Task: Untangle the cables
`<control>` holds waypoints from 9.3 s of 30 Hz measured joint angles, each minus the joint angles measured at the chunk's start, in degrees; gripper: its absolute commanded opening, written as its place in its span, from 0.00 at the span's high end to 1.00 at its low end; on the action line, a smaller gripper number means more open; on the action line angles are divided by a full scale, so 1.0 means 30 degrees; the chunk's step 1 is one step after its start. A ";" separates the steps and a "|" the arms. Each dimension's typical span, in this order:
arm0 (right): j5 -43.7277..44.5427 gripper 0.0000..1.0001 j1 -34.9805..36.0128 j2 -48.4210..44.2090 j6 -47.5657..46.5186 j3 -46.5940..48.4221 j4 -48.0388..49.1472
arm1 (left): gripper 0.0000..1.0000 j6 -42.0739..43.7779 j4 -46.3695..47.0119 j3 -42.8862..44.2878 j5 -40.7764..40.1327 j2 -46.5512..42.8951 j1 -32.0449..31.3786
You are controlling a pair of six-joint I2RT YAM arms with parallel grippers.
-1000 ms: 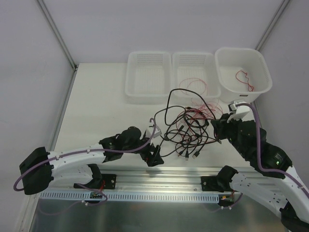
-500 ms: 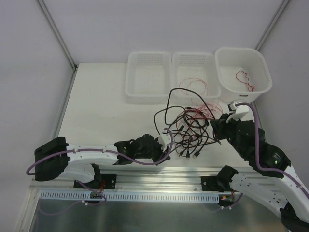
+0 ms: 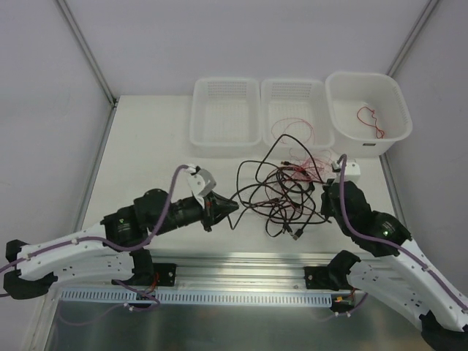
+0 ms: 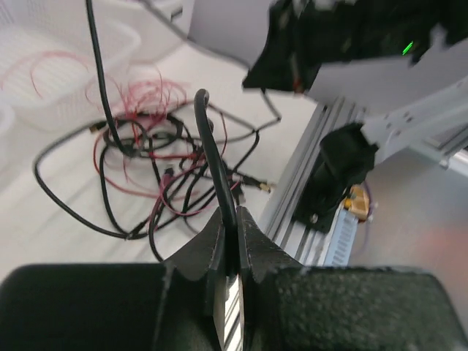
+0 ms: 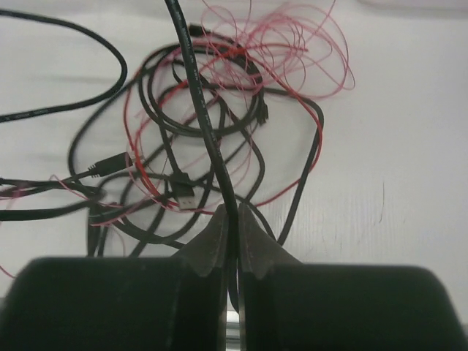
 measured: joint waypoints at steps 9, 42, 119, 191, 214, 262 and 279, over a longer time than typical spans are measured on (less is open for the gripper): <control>-0.2463 0.85 -0.1654 0.2739 0.1690 -0.2834 0.0889 | 1.00 0.0721 -0.3636 0.6623 -0.1341 -0.0896 0.0000; -1.4608 0.20 0.0903 0.1239 -0.2295 -0.0707 0.7781 | 1.00 0.2557 -0.9610 1.4914 -0.3344 0.5610 0.0000; -0.8255 0.75 0.3242 1.1322 -0.1610 -0.2535 2.2840 | 1.00 -0.1122 -0.7533 0.9989 0.3599 0.2266 0.4925; 0.1049 0.99 0.4816 0.7220 -0.5158 0.2222 0.9311 | 0.99 0.9296 -1.1744 1.5234 -1.1417 0.8109 0.4925; -0.5712 0.29 0.0918 1.4753 -0.4510 0.9901 0.9282 | 1.00 0.0634 -0.9063 2.0648 -0.2426 1.1948 1.2145; -0.4583 0.03 0.0750 -0.1333 -0.2907 0.2186 0.1042 | 0.85 -1.0142 -0.1144 2.2316 0.1632 2.8188 1.7930; -0.4503 0.03 0.0750 -0.1260 -0.2769 0.1974 0.0488 | 0.01 -1.0360 -0.0838 1.7755 0.2805 2.3860 1.8280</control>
